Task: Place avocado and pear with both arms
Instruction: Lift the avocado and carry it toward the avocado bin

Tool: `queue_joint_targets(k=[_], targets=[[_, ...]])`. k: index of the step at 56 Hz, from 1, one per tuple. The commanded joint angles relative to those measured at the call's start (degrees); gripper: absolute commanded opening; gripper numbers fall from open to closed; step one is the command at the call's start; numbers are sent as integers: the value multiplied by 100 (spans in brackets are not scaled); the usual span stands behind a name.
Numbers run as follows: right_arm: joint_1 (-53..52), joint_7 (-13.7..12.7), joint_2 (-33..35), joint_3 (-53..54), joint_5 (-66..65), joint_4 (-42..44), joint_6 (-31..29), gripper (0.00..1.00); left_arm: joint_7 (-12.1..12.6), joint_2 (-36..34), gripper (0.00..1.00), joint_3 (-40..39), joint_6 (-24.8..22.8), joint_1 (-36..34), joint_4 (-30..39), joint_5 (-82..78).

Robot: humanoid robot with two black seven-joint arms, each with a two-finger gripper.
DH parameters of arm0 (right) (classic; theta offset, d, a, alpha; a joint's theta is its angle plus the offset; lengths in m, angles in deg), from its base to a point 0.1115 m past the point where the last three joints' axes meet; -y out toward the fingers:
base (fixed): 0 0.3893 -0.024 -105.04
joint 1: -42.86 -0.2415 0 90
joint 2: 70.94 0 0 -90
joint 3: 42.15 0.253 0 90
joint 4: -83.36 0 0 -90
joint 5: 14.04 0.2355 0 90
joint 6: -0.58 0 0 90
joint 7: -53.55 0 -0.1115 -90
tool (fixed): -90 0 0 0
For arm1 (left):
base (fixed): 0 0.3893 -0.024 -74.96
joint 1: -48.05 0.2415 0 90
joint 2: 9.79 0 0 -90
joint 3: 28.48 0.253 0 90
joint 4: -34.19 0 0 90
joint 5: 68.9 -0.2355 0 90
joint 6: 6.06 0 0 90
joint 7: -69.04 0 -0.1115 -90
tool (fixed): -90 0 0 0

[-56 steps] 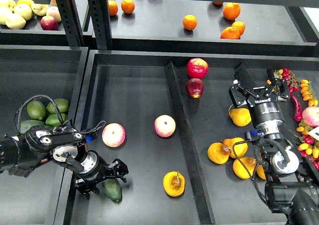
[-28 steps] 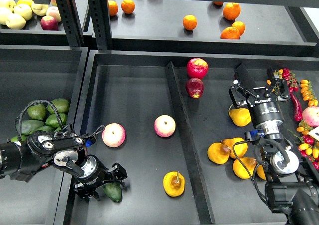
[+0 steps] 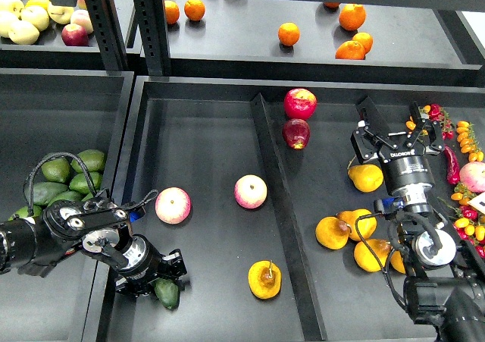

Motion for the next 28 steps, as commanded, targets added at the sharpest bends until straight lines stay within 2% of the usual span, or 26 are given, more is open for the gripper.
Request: queue_joint_targets(k=[1, 15, 28], targets=[[0, -1, 0, 0, 0, 24, -46, 100, 0, 6, 40, -204, 2, 9, -10, -202], [0, -1, 0, 0, 9, 59, -125, 100, 0, -3, 40, -301, 2, -114, 95, -202], [0, -10, 0, 0, 0, 77, -125, 100, 0, -451, 40, -486, 2, -562, 491, -106]])
